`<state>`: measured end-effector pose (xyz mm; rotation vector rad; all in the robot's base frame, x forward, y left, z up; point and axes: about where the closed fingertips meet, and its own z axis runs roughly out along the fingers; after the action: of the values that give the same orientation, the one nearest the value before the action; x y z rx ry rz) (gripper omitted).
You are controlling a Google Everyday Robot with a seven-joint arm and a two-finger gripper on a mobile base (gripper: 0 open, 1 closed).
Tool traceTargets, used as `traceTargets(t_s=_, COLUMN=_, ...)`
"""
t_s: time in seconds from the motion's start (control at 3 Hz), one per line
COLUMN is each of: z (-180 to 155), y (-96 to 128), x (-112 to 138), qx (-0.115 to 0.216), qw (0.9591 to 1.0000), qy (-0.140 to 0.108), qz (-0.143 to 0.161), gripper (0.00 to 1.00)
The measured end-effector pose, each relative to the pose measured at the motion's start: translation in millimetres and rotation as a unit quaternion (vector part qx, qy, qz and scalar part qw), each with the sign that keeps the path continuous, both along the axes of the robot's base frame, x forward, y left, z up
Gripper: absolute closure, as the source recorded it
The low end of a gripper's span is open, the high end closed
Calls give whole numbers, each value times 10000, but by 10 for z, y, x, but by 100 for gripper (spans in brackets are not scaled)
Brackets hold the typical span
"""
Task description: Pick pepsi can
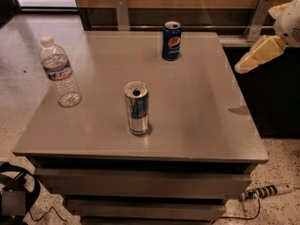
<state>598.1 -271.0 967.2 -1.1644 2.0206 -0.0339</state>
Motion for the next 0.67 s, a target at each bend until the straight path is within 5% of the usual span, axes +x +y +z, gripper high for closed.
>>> traceTargets(t_s=0.67, z=-59, y=257, x=565, qx=366, qw=9984, qy=-6, qz=434, gripper=0)
